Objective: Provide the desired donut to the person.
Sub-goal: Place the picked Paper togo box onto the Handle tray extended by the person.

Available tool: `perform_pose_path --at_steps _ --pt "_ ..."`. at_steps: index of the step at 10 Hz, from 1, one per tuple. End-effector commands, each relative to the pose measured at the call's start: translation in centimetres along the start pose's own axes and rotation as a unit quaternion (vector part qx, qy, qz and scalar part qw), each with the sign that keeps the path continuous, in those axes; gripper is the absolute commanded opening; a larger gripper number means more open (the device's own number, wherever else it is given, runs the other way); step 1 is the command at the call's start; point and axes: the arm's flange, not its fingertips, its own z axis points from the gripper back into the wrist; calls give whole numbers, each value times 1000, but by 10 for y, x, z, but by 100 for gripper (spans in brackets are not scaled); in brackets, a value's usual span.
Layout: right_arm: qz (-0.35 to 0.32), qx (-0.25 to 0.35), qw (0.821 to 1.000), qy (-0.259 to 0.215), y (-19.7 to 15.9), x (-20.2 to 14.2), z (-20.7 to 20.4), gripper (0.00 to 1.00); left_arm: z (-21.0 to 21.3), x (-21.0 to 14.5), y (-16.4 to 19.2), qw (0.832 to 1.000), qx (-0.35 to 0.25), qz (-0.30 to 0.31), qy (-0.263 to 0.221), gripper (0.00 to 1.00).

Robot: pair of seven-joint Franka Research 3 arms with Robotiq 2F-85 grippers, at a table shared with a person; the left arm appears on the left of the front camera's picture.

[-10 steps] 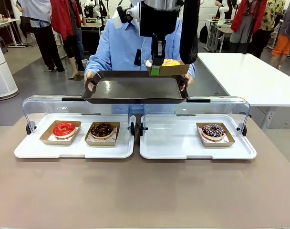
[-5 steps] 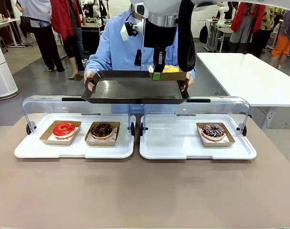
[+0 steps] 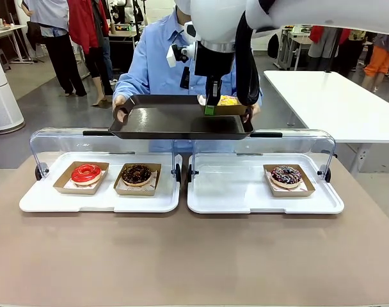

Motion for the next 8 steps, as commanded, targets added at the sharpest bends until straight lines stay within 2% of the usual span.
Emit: perform_pose_path --at_steps 1,8 --pt "-7 -6 1000 6 -11 -9 -10 2 0 1 -1 1000 -1 2 -7 100" --pt "-9 10 1000 2 -14 -8 -26 2 0 1 -1 1000 -1 2 -7 100"
